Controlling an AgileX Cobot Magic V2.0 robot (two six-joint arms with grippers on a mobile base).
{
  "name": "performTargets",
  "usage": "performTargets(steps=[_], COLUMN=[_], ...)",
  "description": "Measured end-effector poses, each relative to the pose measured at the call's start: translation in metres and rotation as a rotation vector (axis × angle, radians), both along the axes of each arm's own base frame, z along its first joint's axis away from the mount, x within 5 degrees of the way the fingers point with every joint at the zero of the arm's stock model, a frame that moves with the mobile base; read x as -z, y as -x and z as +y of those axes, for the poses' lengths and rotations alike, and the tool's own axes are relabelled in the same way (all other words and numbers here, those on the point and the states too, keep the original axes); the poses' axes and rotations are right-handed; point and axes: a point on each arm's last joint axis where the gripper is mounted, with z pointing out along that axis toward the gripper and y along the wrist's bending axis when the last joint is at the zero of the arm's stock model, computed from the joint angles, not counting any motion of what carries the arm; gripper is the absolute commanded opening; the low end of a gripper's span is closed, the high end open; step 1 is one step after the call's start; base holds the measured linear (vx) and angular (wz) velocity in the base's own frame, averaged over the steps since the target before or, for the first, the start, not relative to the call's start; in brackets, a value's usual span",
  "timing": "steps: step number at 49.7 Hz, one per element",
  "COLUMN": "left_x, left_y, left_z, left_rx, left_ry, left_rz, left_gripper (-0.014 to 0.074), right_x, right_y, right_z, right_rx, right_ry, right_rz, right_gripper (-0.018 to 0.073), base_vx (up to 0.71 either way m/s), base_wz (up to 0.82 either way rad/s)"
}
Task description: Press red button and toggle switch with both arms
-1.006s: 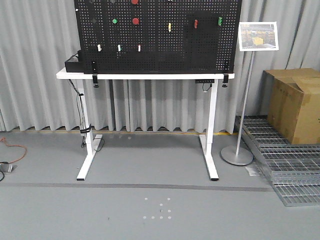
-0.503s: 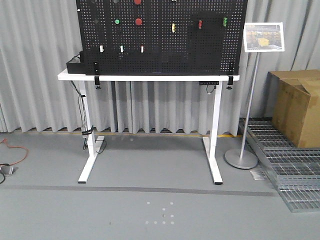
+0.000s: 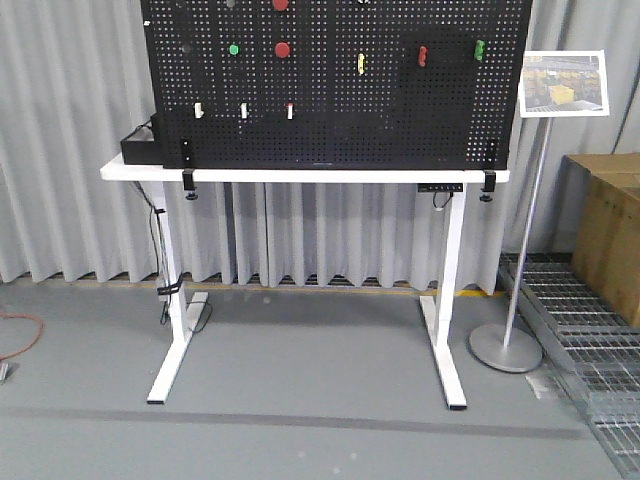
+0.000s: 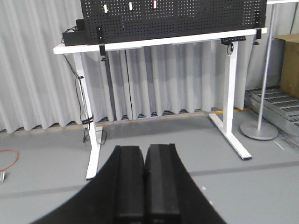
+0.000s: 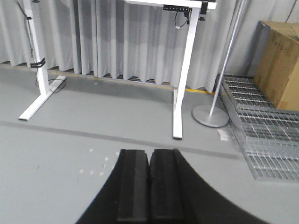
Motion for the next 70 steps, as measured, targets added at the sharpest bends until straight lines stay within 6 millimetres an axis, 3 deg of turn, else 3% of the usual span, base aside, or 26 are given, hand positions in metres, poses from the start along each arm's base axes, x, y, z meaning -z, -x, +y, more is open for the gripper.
performTargets(steps=[70], left_x=[0.0000], left_y=[0.0000], left_z=[0.0000], left_rx=[0.000], left_ry=[0.000], left_rz=[0.000], left_gripper=[0.0002], right_x=[0.0004], right_y=[0.0001], right_z=[0.0000], right_rx=[0.000], right_ry=[0.000], right_rz=[0.005], right_gripper=[-0.0003], base_vx=[0.51], base_wz=[0.00])
